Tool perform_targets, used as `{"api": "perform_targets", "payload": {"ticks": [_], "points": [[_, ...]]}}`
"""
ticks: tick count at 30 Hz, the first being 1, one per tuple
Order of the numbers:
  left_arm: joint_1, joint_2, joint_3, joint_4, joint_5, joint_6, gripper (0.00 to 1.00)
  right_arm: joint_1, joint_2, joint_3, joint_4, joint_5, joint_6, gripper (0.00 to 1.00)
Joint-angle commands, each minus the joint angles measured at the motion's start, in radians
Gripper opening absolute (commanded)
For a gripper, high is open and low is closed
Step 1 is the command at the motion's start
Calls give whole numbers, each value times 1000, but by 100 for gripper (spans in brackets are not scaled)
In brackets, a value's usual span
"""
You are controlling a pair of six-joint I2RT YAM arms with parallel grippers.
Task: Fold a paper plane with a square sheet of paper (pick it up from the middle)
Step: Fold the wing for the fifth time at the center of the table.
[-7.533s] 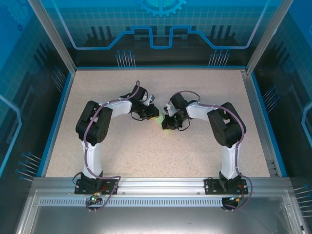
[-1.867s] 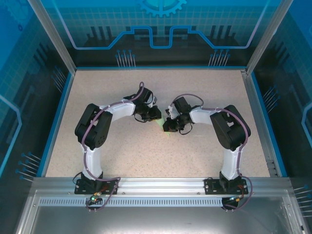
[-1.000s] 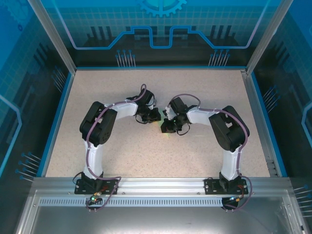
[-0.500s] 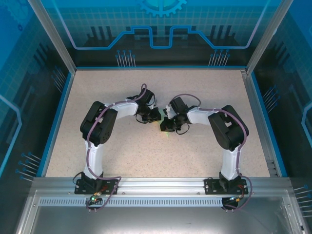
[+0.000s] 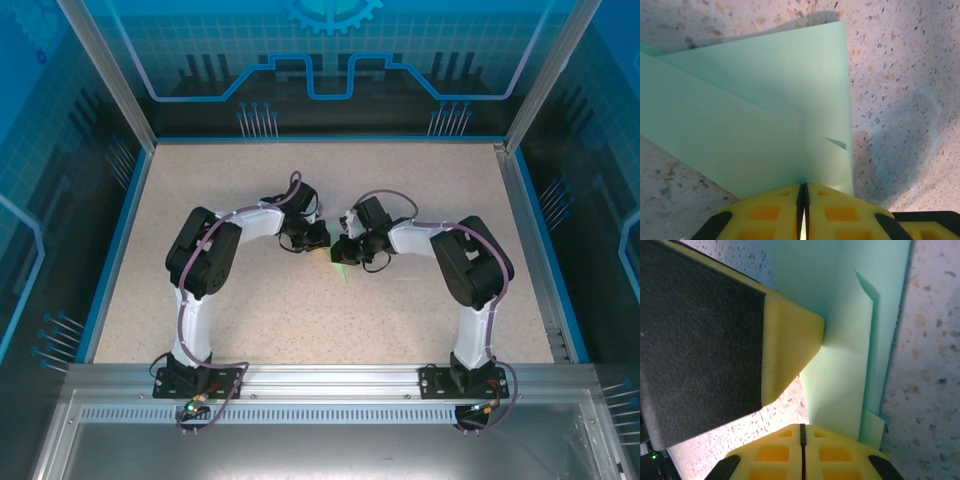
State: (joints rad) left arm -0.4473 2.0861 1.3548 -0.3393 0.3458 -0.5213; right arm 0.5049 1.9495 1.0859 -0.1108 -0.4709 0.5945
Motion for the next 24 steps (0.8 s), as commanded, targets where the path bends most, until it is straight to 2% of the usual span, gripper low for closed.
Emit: {"api": "perform_targets", "payload": {"ticks": [1, 11, 19, 24], "points": [[2, 52, 6, -45, -36, 12, 13, 7, 40, 48, -40, -3, -24, 7], [2, 53, 7, -56, -42, 14, 13, 6, 68, 71, -122, 61, -45, 6], [6, 65, 14, -97, -112, 11, 13, 0, 37, -6, -212, -21, -137, 7], [12, 78, 12, -107, -125, 0, 13, -2, -1, -68, -246, -29, -165, 7]]}}
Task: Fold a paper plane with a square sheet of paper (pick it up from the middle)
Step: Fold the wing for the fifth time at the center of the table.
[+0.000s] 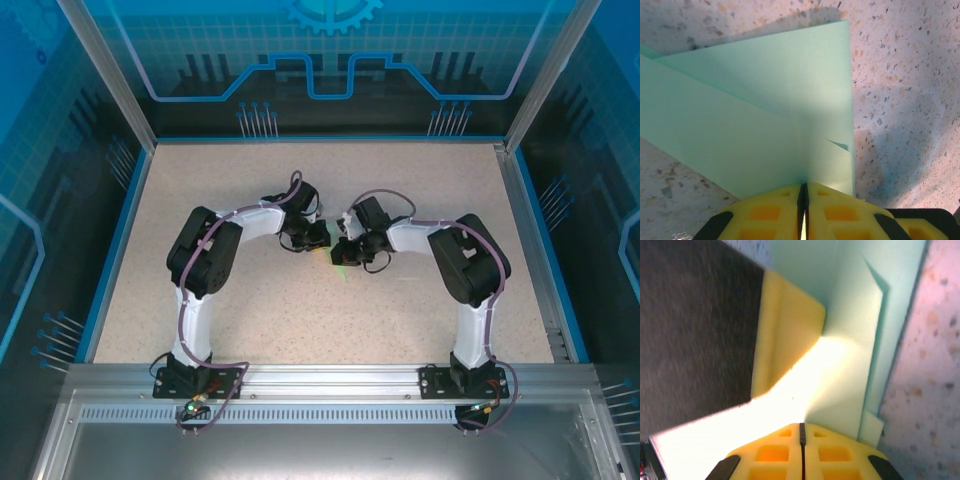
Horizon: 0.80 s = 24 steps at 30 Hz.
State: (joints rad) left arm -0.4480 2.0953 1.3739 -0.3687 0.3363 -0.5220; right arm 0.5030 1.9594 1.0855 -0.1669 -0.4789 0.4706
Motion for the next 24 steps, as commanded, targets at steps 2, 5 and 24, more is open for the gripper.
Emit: {"api": "perform_targets", "payload": {"ticks": [2, 5, 24], "points": [[14, 69, -11, -75, -116, -1, 12, -1, -25, -89, -199, -23, -42, 7], [17, 68, -16, -73, -117, -3, 12, -3, -47, -124, -203, -24, -40, 7], [18, 73, 4, -80, -108, 10, 12, -6, -152, -269, -203, -3, -16, 7]]}}
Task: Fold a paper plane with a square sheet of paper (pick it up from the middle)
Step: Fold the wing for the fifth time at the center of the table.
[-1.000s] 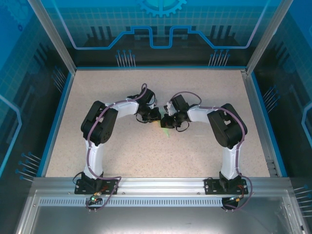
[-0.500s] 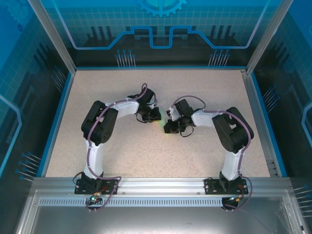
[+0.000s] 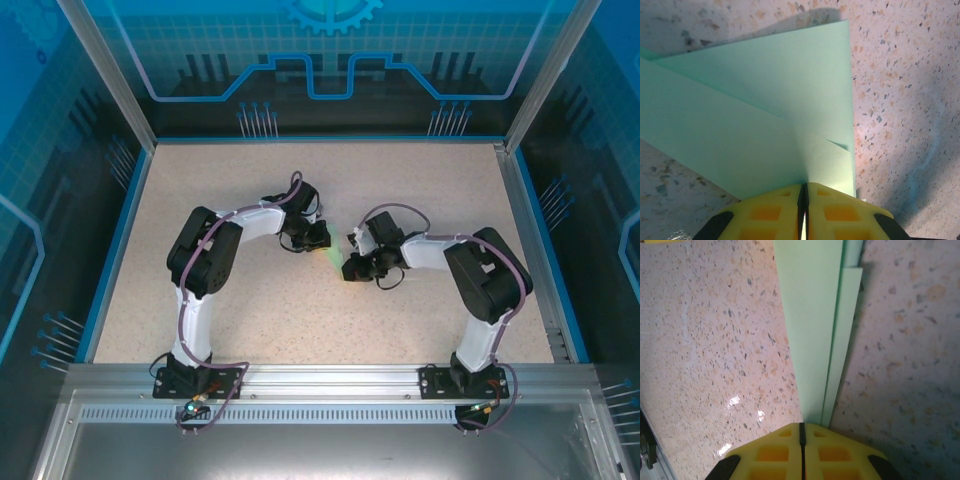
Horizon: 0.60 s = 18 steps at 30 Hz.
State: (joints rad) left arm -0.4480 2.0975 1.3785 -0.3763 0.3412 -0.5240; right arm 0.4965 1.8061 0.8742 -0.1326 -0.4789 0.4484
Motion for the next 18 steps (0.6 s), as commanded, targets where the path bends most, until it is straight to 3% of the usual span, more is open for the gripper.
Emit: {"api": "perform_targets", "payload": {"ticks": [1, 10, 13, 18], "points": [[17, 73, 3, -75, -114, 13, 12, 0, -7, -56, -241, -2, 5, 7], [17, 78, 37, -91, -102, 30, 13, -3, -96, -1, -301, 53, -12, 8], [17, 62, 64, -104, -92, 49, 14, -19, -166, 31, -309, 126, -10, 18], [16, -7, 114, -130, -61, 58, 23, -95, -283, 27, -267, 283, 16, 48]]}}
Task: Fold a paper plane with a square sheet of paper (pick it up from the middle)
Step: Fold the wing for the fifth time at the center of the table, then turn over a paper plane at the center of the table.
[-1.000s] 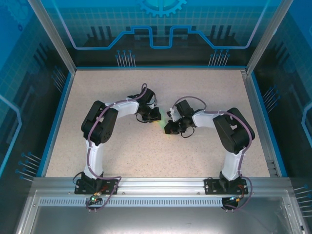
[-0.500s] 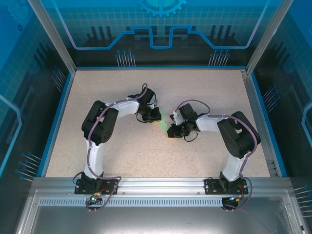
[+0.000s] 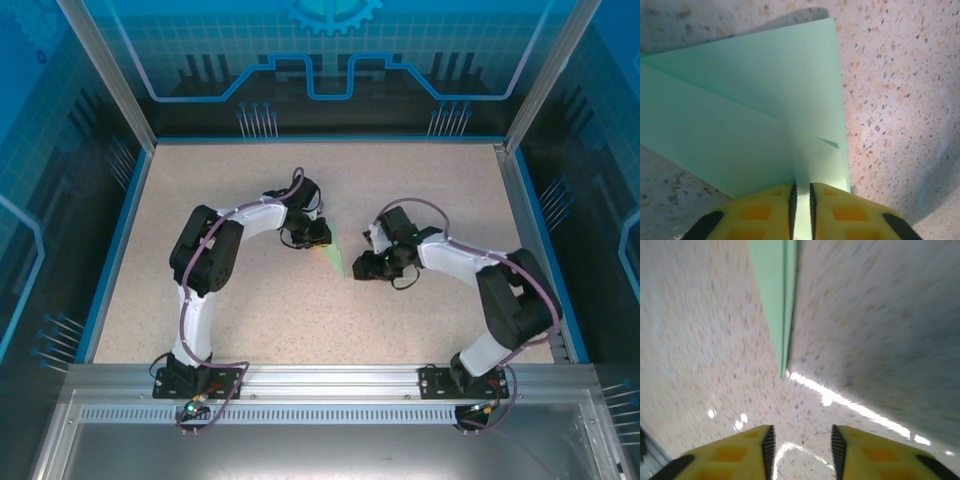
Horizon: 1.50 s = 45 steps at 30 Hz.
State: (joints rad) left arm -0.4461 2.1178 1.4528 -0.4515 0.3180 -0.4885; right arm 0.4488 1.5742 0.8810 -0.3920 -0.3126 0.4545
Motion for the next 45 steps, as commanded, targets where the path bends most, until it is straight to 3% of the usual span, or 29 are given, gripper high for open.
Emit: {"api": "perform_targets", "payload": {"ticks": [1, 5, 9, 14, 21, 35, 42, 45], "points": [[12, -44, 48, -65, -38, 22, 26, -64, -62, 17, 1, 133, 12, 52], [-8, -96, 94, -118, -70, -1, 38, -130, -83, 4, 52, 143, 16, 63], [-50, -93, 161, -223, -221, -21, 49, -173, -89, -45, 76, 144, 24, 70], [-98, -24, 276, -358, -427, -53, 56, -192, -106, -86, 72, 159, 21, 77], [-165, 55, 401, -486, -539, -94, 61, -206, -100, -99, 77, 154, 36, 81], [-186, 148, 461, -551, -556, -111, 60, -208, -96, -105, 79, 147, 42, 81], [-186, 66, 379, -492, -541, -157, 49, -207, -73, -94, 75, 142, 44, 80], [-186, 40, 347, -462, -534, -175, 40, -207, -66, -92, 74, 138, 44, 80]]}}
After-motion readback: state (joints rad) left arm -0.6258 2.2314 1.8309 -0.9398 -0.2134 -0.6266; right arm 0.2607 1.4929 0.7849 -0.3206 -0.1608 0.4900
